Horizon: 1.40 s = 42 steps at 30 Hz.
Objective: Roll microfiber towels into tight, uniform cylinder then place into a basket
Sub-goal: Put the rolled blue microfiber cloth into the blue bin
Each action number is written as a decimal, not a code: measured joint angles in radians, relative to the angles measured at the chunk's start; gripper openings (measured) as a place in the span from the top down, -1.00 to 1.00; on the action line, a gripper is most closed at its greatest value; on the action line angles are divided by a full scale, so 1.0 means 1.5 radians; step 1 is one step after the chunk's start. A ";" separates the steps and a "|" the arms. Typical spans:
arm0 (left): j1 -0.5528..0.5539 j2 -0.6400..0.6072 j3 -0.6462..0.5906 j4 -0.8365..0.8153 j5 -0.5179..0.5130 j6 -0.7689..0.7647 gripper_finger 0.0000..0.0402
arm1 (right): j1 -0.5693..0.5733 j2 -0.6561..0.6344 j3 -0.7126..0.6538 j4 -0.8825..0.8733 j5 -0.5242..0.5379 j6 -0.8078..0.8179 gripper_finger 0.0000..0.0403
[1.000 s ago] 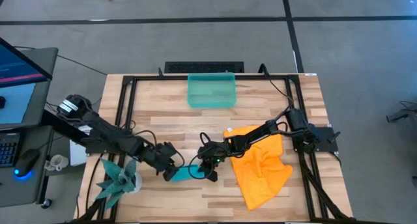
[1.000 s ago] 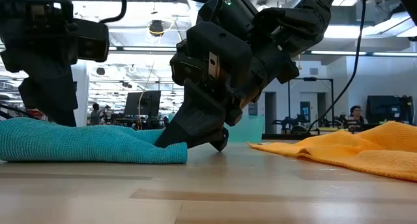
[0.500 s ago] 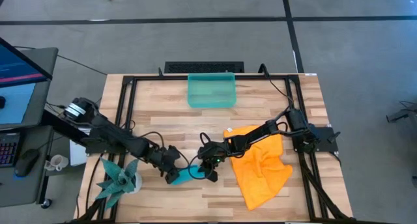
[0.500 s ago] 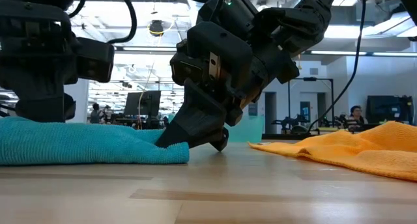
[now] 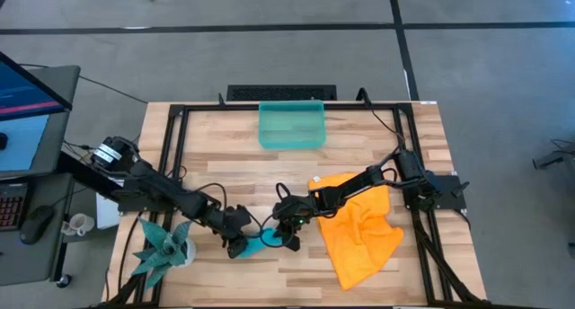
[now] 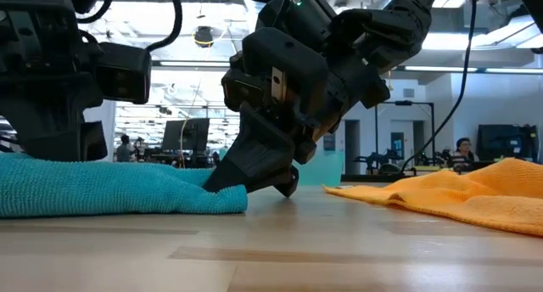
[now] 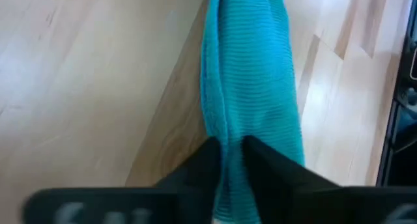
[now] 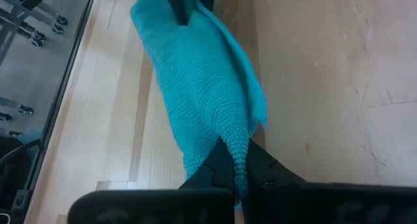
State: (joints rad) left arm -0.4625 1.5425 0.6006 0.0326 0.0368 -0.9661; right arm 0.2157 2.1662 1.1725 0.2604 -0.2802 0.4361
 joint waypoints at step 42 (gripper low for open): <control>0.309 -0.031 0.234 -0.284 0.045 0.455 1.00 | -0.108 -0.216 -0.001 -0.294 0.195 -0.211 0.93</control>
State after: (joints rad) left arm 0.0015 1.4964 0.9511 -0.3932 0.1039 -0.2834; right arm 0.0533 1.8422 1.1713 -0.1808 0.0124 0.1198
